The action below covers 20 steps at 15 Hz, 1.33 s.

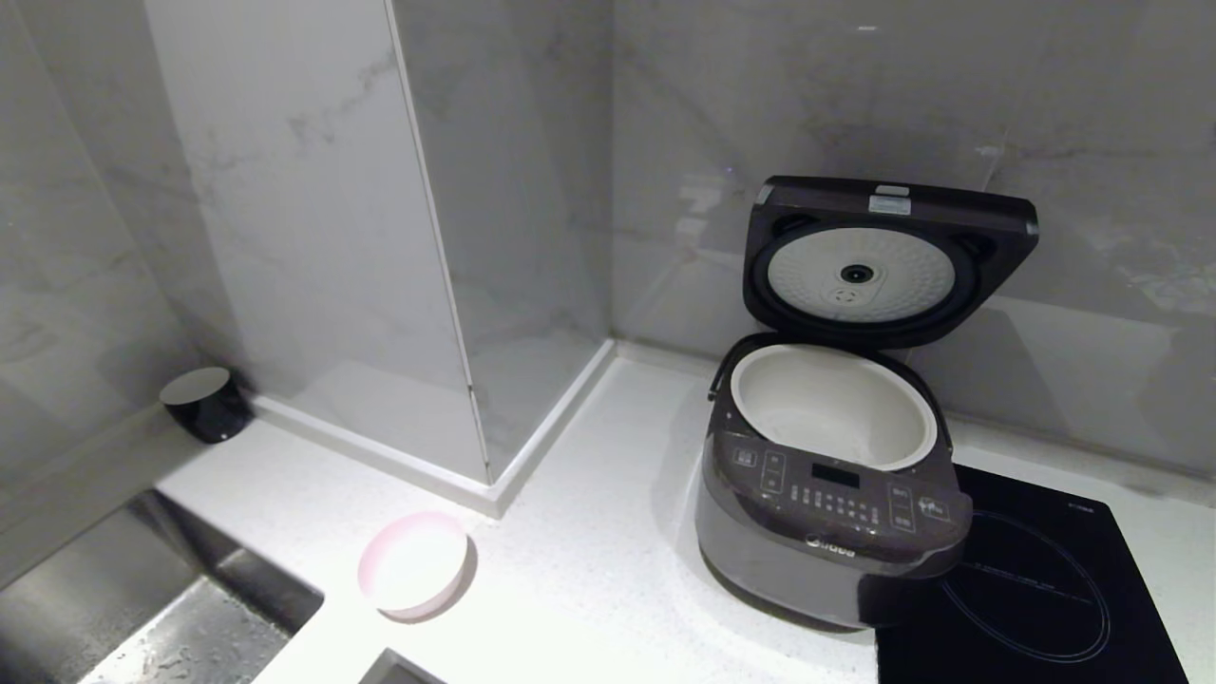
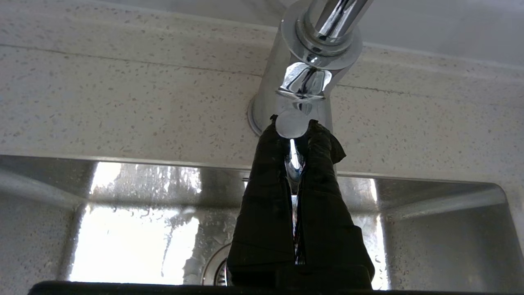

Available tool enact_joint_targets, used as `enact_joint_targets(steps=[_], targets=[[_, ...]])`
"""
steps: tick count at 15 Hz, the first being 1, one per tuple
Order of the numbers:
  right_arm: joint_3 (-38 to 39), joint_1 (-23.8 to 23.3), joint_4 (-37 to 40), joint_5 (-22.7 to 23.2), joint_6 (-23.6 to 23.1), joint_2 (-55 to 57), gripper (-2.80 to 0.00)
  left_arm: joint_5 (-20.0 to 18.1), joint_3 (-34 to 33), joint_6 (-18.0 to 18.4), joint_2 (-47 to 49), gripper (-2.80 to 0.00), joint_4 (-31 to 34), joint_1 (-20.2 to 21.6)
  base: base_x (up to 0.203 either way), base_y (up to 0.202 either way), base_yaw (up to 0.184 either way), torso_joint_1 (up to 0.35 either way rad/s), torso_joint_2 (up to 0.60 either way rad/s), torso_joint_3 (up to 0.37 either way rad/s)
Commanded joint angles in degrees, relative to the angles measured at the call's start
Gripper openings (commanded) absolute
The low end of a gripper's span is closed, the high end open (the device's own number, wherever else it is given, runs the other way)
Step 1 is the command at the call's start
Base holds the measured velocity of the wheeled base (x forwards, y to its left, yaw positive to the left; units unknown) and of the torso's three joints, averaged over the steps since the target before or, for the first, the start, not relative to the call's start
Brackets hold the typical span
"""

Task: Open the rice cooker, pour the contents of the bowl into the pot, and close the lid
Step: Turn on the tap

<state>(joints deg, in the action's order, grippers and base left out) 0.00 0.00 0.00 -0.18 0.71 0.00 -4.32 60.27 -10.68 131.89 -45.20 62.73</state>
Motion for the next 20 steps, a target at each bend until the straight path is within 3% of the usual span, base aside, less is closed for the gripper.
enact_joint_targets(steps=[1,20], targets=[[0.0,0.0,0.0,0.0,0.0,0.0,-2.80,0.1,0.1,0.0,0.1,-2.80,-0.2,0.1,0.000,0.000,0.000,0.000,0.00,0.000],[0.0,0.0,0.0,0.0,0.0,0.0,-2.80,0.1,-1.5,-0.2,-0.9,-2.80,-0.2,0.1,0.000,0.000,0.000,0.000,0.00,0.000]])
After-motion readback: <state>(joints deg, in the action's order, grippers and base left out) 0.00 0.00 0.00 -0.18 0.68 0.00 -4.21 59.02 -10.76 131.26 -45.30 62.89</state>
